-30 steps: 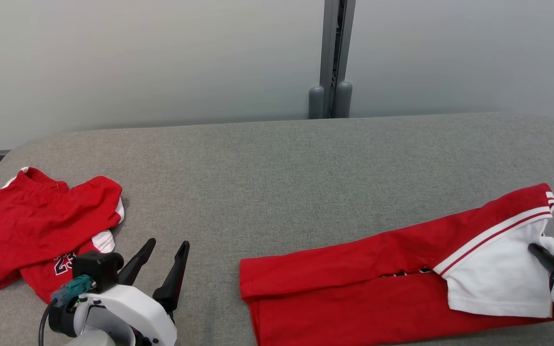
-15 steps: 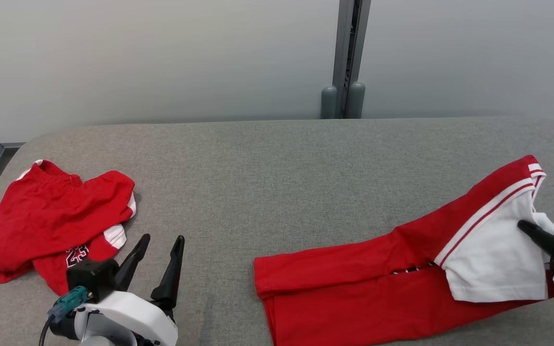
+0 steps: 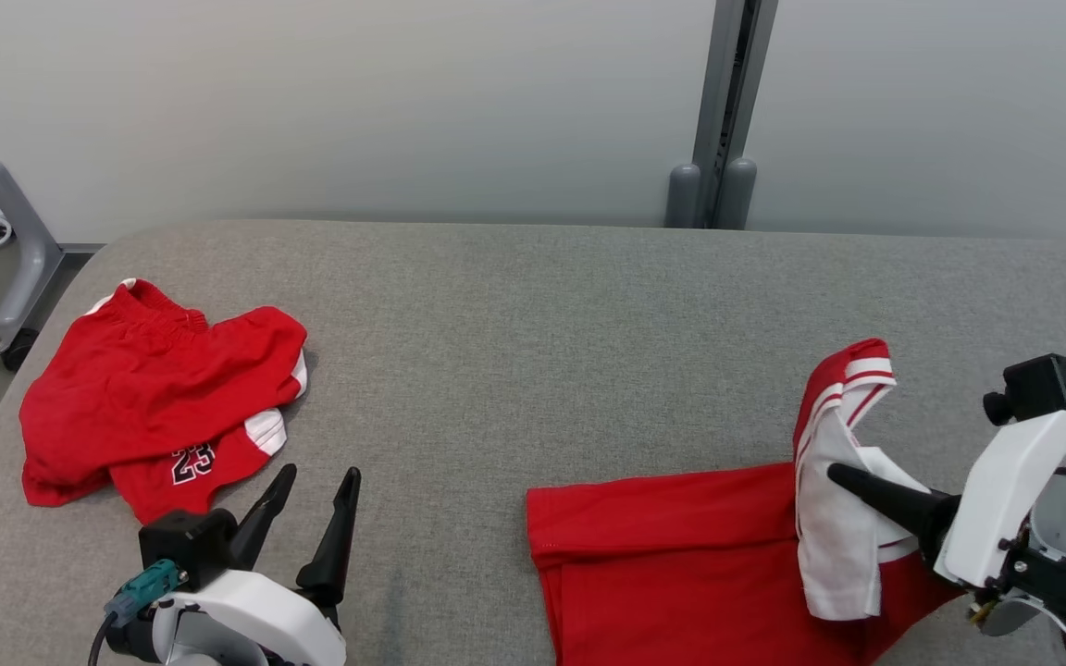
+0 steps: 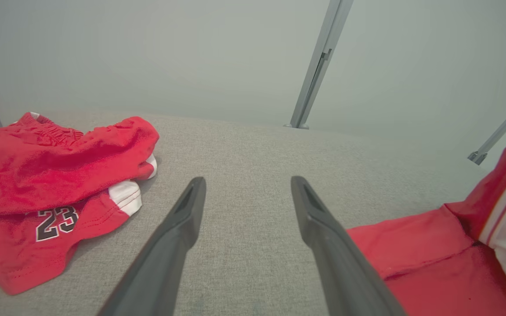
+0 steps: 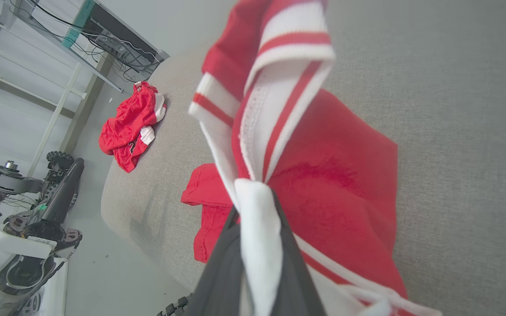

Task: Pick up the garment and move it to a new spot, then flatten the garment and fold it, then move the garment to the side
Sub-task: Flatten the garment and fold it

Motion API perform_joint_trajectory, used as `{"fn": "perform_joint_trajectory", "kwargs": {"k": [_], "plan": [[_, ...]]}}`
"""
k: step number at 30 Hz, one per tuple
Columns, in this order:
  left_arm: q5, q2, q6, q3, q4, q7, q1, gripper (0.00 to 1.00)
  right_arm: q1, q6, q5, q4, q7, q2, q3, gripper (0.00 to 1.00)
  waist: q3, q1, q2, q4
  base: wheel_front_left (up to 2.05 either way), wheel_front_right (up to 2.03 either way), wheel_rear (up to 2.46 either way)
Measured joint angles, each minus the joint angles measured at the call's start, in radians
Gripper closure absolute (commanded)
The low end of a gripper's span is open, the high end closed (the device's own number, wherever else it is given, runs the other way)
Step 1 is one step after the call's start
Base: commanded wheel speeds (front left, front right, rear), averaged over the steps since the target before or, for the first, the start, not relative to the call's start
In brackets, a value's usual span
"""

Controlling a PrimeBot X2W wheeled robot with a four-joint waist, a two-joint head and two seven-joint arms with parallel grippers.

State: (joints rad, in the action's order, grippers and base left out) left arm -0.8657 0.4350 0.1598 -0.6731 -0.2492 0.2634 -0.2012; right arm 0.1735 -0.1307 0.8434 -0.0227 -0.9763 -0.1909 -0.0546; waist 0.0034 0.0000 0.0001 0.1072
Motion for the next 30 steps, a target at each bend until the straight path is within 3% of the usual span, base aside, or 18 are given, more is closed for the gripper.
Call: {"fn": "perform_joint_trajectory", "kwargs": {"k": [8, 30], "plan": [[0.005, -0.011, -0.018, -0.002, -0.028, 0.000, -0.010, 0.00, 0.047, 0.000, 0.048, 0.132, 0.060, 0.052, 0.085, 1.00, 0.006, 0.0001, 0.0000, 0.049, 0.00, 0.00, 0.00], [0.008, -0.002, -0.026, -0.009, -0.054, -0.017, -0.015, 0.00, 0.078, 0.000, 0.156, 0.338, 0.204, 0.035, 0.287, 1.00, -0.002, 0.0001, 0.0000, 0.224, 0.00, 0.00, 0.00]]}}
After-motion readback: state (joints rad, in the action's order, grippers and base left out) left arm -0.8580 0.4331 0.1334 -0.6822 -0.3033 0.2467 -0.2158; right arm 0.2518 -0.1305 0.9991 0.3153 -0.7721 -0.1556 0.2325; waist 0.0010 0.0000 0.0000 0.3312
